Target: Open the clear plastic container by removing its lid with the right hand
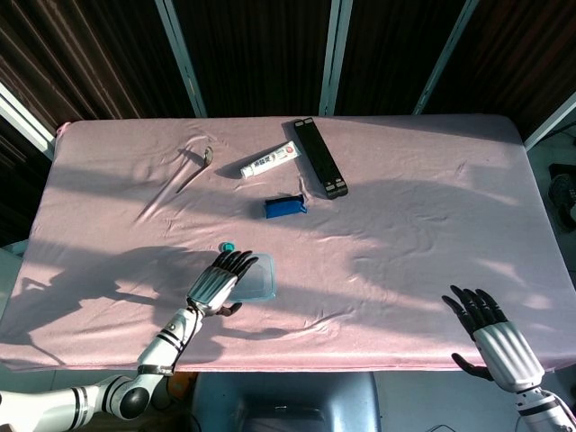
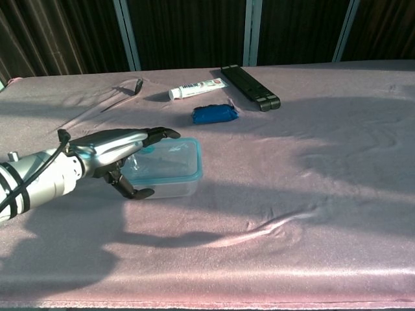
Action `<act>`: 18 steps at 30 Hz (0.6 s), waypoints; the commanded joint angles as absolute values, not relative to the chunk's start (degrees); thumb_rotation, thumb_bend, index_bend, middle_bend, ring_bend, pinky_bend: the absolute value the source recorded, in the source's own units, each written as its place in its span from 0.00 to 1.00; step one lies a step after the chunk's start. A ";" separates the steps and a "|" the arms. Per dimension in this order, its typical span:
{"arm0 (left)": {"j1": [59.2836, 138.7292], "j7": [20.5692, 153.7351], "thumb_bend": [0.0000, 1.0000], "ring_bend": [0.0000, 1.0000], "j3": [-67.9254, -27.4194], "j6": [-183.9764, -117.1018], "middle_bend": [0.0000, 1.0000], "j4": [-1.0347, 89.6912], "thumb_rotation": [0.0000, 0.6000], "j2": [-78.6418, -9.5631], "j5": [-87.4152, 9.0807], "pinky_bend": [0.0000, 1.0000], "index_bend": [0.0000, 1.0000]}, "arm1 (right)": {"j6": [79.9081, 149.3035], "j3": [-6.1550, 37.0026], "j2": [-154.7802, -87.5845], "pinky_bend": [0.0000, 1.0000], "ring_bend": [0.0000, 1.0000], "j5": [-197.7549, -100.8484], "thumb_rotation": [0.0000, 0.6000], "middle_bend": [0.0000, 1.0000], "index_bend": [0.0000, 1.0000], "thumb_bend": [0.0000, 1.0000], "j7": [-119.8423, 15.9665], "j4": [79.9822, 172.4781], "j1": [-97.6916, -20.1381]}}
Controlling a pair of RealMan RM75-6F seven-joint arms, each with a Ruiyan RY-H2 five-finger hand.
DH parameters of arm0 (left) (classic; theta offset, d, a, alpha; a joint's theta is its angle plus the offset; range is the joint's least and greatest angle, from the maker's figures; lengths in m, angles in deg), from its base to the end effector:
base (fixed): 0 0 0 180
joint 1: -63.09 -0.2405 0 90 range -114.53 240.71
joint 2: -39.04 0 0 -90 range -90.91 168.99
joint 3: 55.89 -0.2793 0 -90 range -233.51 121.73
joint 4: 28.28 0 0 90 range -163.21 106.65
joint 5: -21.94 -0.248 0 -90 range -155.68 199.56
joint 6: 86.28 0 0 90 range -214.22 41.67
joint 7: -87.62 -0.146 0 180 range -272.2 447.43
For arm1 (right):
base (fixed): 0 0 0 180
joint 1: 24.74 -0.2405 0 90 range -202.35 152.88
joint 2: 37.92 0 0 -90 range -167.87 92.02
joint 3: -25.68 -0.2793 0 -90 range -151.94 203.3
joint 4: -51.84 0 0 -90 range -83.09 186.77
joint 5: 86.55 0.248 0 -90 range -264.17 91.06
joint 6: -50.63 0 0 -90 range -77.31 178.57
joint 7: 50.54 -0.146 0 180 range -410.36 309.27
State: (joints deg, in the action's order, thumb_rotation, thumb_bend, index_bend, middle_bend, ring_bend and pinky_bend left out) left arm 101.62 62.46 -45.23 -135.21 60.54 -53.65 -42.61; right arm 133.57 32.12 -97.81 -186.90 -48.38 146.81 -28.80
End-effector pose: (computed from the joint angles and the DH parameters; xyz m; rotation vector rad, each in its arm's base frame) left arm -0.1487 0.3243 -0.0934 -2.0117 -1.0460 -0.8809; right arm -0.3294 -0.1358 0.1164 1.7182 -0.9101 0.8402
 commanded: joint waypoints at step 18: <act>106.35 60.05 0.31 0.40 -46.17 -135.24 0.01 61.46 1.00 -51.99 -31.54 0.29 0.00 | 133.49 32.18 -97.98 0.00 0.00 -187.03 1.00 0.00 0.00 0.34 -47.92 146.74 -28.73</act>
State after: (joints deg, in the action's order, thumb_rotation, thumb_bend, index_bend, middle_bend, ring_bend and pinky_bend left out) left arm 106.19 59.98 -46.05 -135.06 61.68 -51.91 -31.87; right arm 133.48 32.18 -97.98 -187.02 -47.93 146.75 -28.74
